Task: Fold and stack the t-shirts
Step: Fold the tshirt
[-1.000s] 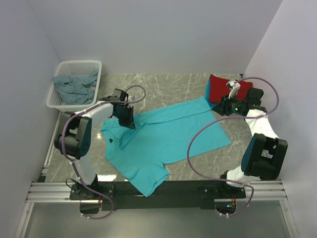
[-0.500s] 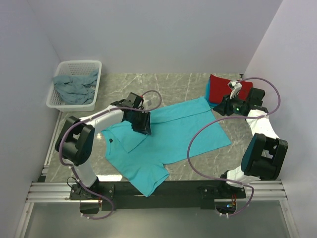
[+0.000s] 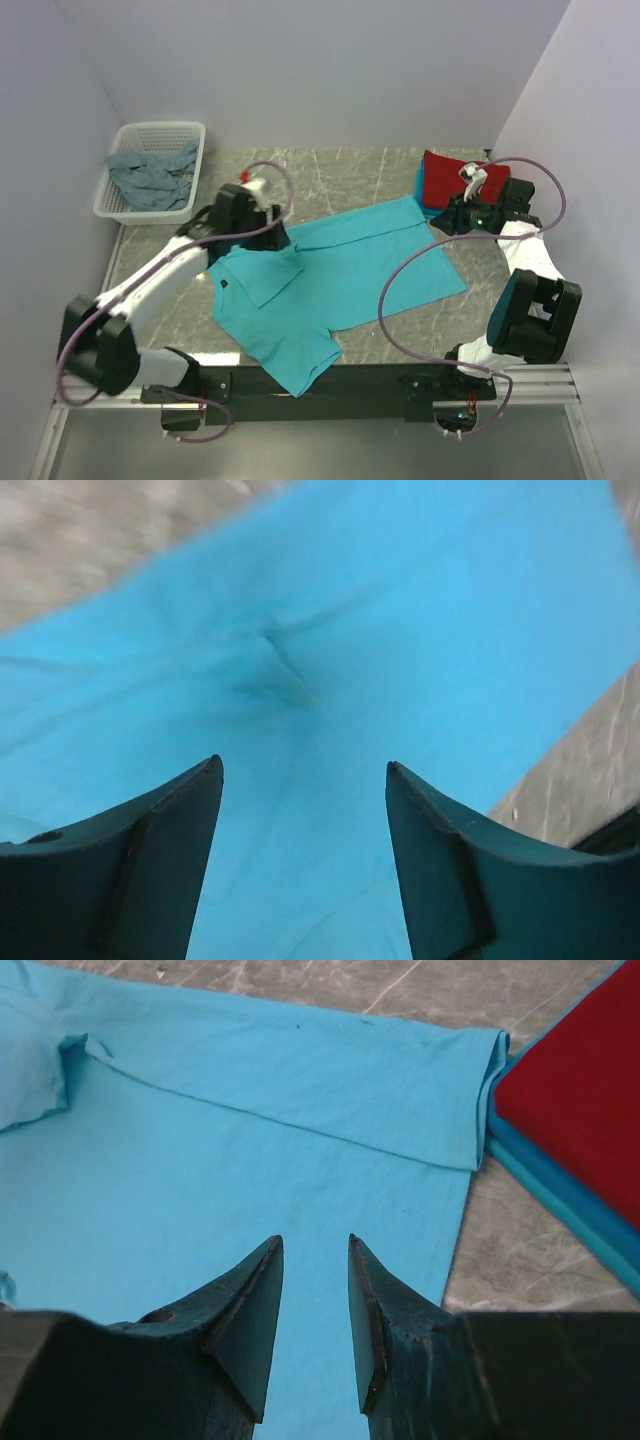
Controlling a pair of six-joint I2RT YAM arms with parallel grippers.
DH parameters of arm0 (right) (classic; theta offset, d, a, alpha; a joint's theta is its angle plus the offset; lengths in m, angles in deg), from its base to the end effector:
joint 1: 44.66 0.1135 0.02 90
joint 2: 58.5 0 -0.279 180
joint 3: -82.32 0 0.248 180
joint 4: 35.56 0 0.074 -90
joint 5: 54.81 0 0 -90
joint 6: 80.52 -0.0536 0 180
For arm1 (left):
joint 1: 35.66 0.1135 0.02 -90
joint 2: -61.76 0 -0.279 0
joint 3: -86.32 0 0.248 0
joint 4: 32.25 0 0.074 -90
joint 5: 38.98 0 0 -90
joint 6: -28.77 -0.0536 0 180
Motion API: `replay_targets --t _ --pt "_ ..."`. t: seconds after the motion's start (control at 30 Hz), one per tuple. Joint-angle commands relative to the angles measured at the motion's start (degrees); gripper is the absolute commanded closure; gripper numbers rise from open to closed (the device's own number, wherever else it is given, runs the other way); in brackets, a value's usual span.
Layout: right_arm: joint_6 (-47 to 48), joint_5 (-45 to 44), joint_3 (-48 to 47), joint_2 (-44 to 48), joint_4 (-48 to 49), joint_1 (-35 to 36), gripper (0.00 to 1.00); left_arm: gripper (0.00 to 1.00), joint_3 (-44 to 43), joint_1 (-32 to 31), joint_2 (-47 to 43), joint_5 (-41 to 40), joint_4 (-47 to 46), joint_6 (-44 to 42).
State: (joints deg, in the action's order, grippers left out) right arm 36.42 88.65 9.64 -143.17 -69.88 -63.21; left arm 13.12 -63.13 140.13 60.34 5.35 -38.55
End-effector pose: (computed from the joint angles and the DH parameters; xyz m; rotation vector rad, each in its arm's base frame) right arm 0.3074 -0.0577 0.2632 -0.5582 1.9979 0.6292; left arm 0.2656 -0.1479 0.2783 0.1849 2.3828 -0.6189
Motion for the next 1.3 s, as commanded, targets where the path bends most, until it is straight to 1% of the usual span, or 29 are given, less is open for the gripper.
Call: replay_targets --t 0.0,0.03,0.07,0.13,0.17,0.23,0.27,0.3,0.5,0.53,0.6,0.63,0.67,0.73,0.77,0.87,0.93,0.97,1.0,1.03,1.07,1.1,1.13,1.17,1.2,1.23,1.27 --pt "1.98 1.13 -2.5 0.38 -2.09 -0.44 0.6 0.28 7.5 9.07 -6.37 -1.08 -10.04 6.05" --pt "1.98 1.13 -2.58 0.29 -2.18 -0.44 0.6 0.3 10.65 11.36 -7.6 -0.1 -11.1 9.11" --pt "1.98 1.22 -2.5 0.37 -2.18 -0.35 0.6 0.36 11.81 14.86 -7.62 -0.18 -12.33 10.36" --pt "1.8 1.22 -2.58 0.2 -1.92 -0.18 0.6 0.43 12.27 16.56 -5.18 -1.84 -11.73 11.86" --pt "1.71 1.3 -2.58 0.2 -2.01 0.0 0.6 0.56 11.57 17.35 -3.59 -2.55 -10.77 11.69" --pt "1.89 1.13 -3.2 -0.15 -2.71 0.35 0.6 0.73 8.32 17.71 2.21 -3.17 -8.05 11.43" --pt "1.89 1.04 -3.46 -0.33 -2.8 0.7 0.6 0.86 7.09 17.71 4.23 -3.26 -7.25 10.9" --pt "1.89 0.69 -3.55 -0.41 -2.97 0.88 0.6 0.91 4.82 17.71 8.08 -4.13 -5.85 10.55" --pt "3.38 -2.82 -5.13 -1.38 -4.73 3.07 0.6 0.92 -2.4 17.71 20.13 -8.87 -1.89 8.62" --pt "3.91 -4.31 -5.48 -1.9 -5.43 3.51 0.6 0.92 -3.02 17.71 21.2 -11.32 -0.67 8.18" --pt "4.35 -6.07 -6.71 -2.61 -5.96 4.56 0.6 0.93 -3.9 17.79 23.92 -13.0 0.22 7.13" --pt "4.79 -7.21 -7.24 -3.31 -6.66 5.88 0.6 0.94 -4.17 17.8 24.81 -15.19 1.09 6.86" --pt "5.05 -9.4 -8.37 -3.66 -6.93 6.76 0.6 0.97 -4.26 18.06 25.42 -16.08 1.45 6.68" --pt "5.4 -12.3 -9.7 -4.98 -7.89 9.65 0.6 0.98 -4.7 18.67 26.66 -17.75 1.54 6.68" --pt "5.58 -15.45 -11.18 -5.59 -8.07 10.71 0.6 0.99 -4.87 19.63 26.92 -18.63 1.02 6.77" --pt "5.76 -20.03 -14.96 -9.02 -9.39 15.55 0.6 0.99 -8.2 21.13 28.68 -19.69 1.54 7.12" --pt "5.41 -23.29 -17.08 -12.88 -9.83 18.01 0.6 0.99 -9.79 21.13 30.35 -19.78 2.5 6.86" --pt "4.97 -25.22 -19.78 -14.46 -10.0 20.63 0.61 0.99 -10.49 21.14 30.79 -19.87 3.2 6.77" --pt "4.1 -30.2 -21.46 -18.13 -10.53 21.7 0.61 0.99 -11.19 21.14 31.31 -20.22 3.39 6.42" --pt "3.91 -32.68 -23.4 -20.17 -11.14 22.58 0.64 0.99 -11.2 21.14 31.32 -20.66 3.47 6.33" --pt "4.0 -34.97 -27.42 -22.19 -11.76 24.33 0.65 0.99 -11.11 21.14 31.23 -20.92 3.39 6.15" --pt "4.26 -39.61 -29.28 -26.21 -13.07 24.96 0.66 0.99 -10.76 21.14 30.88 -21.27 3.21 5.8" --pt "4.61 -41.31 -31.22 -28.17 -14.04 25.83 0.7 0.99 -10.59 21.14 30.62 -21.28 3.13 5.54" --pt "5.05 -42.98 -34.54 -29.93 -14.75 26.97 0.72 0.99 -10.5 21.14 30.44 -21.19 3.04 5.28" --pt "5.92 -44.3 -36.06 -32.9 -16.14 27.68 0.75 0.99 -10.67 21.14 30.35 -20.84 3.12 4.84" --pt "6.37 -46.92 -37.12 -34.15 -16.68 28.21 0.8 0.99 -10.85 21.14 30.27 -20.49 3.3 4.66" --pt "6.81 -47.9 -38.78 -35.21 -17.29 28.74 0.82 0.99 -11.46 21.14 30.35 -20.14 3.39 4.48"
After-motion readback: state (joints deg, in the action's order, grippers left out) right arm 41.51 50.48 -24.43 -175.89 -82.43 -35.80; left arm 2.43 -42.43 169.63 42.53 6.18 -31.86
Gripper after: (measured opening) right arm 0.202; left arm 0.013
